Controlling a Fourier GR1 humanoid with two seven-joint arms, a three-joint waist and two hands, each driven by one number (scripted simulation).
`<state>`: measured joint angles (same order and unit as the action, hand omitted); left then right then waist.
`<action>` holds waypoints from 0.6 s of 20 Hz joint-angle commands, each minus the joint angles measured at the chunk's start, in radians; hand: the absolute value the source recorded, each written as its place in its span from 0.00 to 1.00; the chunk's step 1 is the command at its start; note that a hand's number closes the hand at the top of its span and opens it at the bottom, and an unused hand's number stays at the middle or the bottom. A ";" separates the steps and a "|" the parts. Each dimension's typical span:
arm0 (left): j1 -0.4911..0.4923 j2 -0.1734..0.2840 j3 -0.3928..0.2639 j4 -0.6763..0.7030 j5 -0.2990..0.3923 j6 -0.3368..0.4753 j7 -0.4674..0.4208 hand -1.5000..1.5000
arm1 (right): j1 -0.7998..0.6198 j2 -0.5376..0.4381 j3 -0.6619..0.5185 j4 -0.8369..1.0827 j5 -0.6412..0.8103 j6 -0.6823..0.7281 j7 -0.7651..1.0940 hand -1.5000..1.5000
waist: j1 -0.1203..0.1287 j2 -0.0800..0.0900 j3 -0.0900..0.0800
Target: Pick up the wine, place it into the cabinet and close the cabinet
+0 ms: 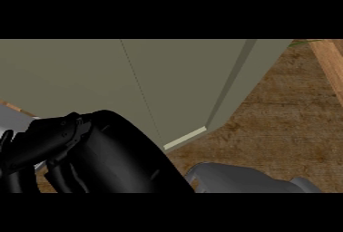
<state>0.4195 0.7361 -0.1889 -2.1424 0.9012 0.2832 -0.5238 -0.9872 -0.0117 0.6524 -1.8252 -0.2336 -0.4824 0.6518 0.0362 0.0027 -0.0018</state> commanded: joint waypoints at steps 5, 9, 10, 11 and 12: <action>-0.072 -0.046 -0.001 0.058 -0.023 0.015 0.033 0.00 | -0.199 0.011 -0.141 0.366 0.051 0.116 -0.149 1.00 | -0.021 0.002 0.001; -0.077 -0.093 -0.046 0.080 -0.087 0.011 0.009 0.00 | -0.239 0.012 -0.248 0.519 -0.006 0.187 -0.211 1.00 | -0.020 0.003 0.001; -0.025 -0.076 -0.001 0.038 -0.060 -0.023 0.013 0.00 | -0.258 0.012 -0.219 0.547 -0.003 0.128 -0.216 1.00 | -0.008 0.000 0.001; -0.005 -0.094 -0.027 0.023 -0.091 -0.003 -0.005 0.00 | -0.250 0.001 -0.283 0.588 -0.003 0.205 -0.242 1.00 | -0.010 0.001 0.001; -0.101 -0.076 0.033 0.102 -0.051 -0.007 0.056 0.00 | -0.209 0.012 -0.235 0.569 -0.006 0.178 -0.284 1.00 | -0.022 0.001 0.001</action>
<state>0.3755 0.6685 -0.1892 -2.0893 0.8474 0.2767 -0.5045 -1.1997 -0.0023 0.4474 -1.3458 -0.2256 -0.3363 0.4418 0.0229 0.0033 -0.0012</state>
